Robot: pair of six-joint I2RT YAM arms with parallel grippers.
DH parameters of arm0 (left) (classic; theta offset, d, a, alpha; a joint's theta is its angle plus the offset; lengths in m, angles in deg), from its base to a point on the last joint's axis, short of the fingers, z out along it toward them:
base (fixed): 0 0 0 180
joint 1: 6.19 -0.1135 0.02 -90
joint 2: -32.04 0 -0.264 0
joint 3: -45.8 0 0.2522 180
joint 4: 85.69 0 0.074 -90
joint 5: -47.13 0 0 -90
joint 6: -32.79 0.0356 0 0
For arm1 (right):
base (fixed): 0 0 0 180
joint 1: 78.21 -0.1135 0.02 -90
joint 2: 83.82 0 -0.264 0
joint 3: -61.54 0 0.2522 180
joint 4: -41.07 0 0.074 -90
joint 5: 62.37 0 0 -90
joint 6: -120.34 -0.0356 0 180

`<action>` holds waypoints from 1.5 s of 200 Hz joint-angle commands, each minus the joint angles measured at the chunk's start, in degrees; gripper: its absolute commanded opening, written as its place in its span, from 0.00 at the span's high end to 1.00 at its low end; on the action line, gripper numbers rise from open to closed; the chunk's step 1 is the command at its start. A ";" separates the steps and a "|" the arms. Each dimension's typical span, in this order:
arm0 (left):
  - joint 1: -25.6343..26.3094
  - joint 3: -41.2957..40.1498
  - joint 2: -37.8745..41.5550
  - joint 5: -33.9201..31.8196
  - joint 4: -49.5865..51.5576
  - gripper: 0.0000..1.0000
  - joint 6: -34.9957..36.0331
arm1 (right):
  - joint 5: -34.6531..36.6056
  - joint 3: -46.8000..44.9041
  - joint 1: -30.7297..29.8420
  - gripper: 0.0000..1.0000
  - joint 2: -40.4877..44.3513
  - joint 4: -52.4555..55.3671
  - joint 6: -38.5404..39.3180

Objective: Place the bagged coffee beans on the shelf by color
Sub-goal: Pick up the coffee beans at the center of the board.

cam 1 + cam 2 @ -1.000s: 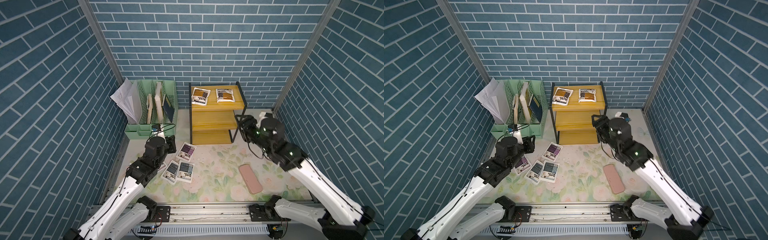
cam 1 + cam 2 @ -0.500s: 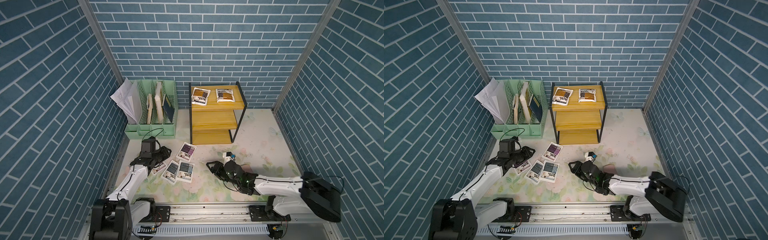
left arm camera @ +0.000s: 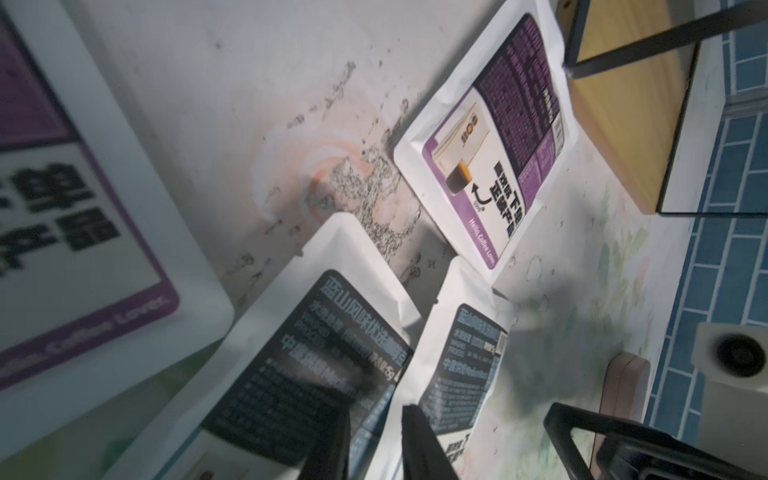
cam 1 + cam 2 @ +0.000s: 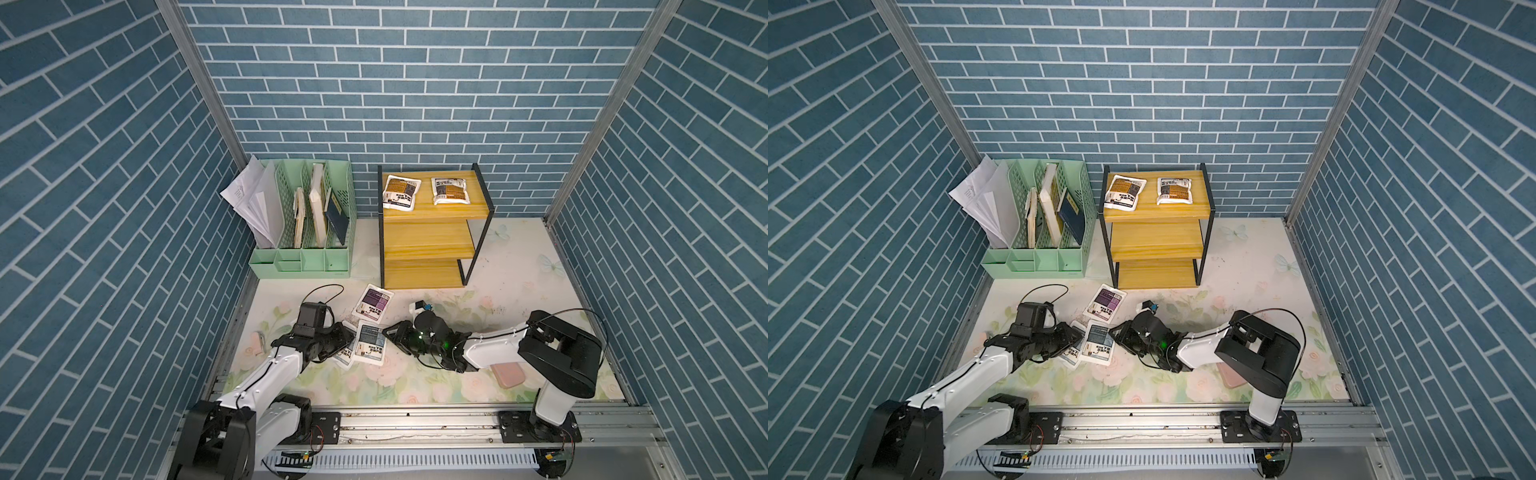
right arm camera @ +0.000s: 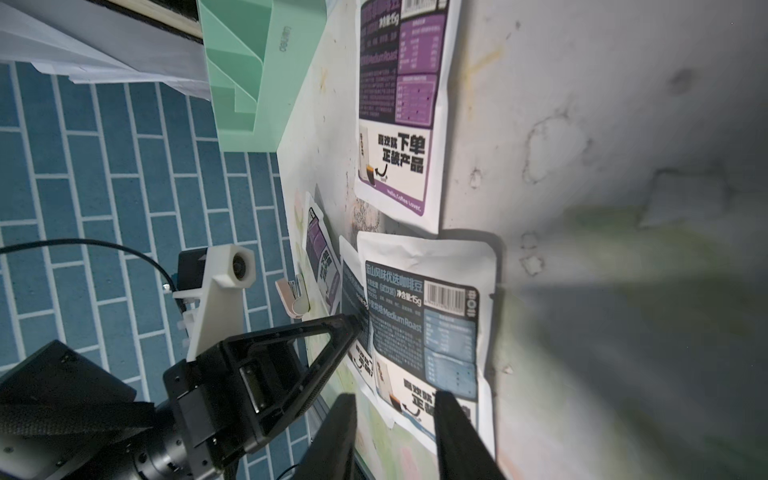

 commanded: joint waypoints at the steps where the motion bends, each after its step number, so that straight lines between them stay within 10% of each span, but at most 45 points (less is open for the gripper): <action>1: 0.67 -0.22 -0.97 2.30 -1.27 0.73 2.30 | -1.94 2.19 0.56 0.67 -2.12 6.25 3.00; 152: 2.36 -5.71 -5.82 12.73 -13.04 0.70 -0.89 | -6.72 4.65 3.59 0.77 -9.22 5.88 1.56; 260: 2.36 -5.00 -5.80 10.18 -11.51 0.76 0.67 | -8.99 -4.18 5.28 0.98 -8.71 -12.56 -3.78; 300: 2.36 -3.19 0.65 10.73 -9.15 0.63 0.17 | -9.60 -9.06 7.38 1.00 -4.41 -18.26 0.95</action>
